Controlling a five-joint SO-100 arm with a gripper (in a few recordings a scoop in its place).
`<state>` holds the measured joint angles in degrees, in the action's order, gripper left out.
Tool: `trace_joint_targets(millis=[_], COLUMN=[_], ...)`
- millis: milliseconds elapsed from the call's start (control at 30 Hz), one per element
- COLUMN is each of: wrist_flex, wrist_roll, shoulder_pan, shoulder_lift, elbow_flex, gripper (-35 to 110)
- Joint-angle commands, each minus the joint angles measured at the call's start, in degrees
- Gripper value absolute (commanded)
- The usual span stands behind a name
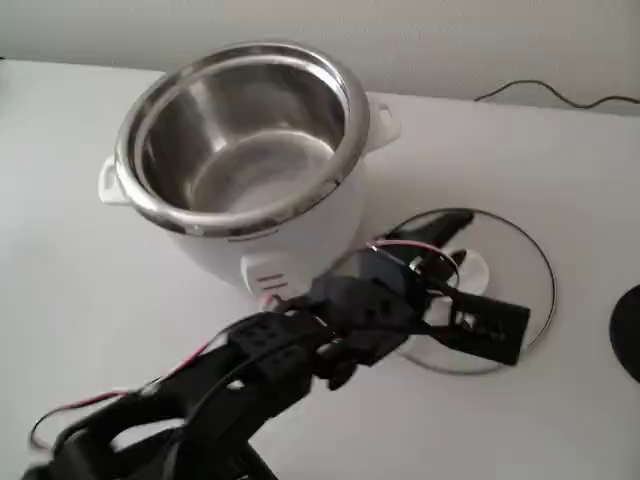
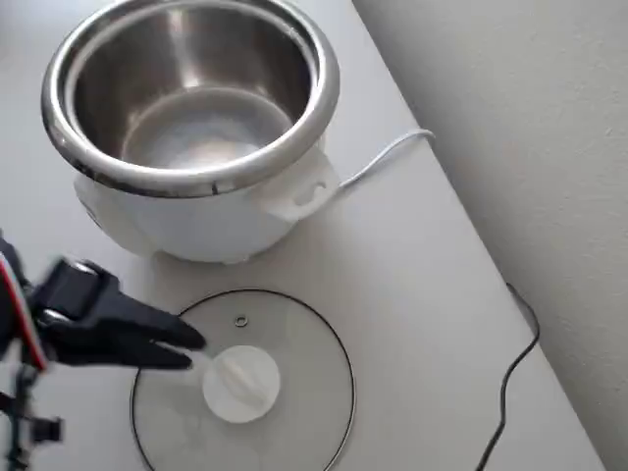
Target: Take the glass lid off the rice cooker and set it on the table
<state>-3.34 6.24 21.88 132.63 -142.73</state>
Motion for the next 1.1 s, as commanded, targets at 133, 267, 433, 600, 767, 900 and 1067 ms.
trace_joint_targets(millis=[133, 267, 433, 600, 767, 900, 1067], wrist_flex=[-33.1, -46.2, -55.6, -61.7, -63.0, -63.0, -63.0], wrist_roll=[-1.8, -1.8, -1.8, -1.7, -1.8, -1.7, -2.0], shoulder_pan=[-10.5, -15.8, -18.2, -19.5, -20.3, -23.8, -23.7], shoulder_lift=[39.2, 53.3, 55.9, 55.9, 55.9, 55.9, 55.9], elbow_flex=[1.2, -2.7, -9.2, -17.8, -26.0, -29.3, -29.3], gripper=[0, 0, 0, 0, 0, 0, 0])
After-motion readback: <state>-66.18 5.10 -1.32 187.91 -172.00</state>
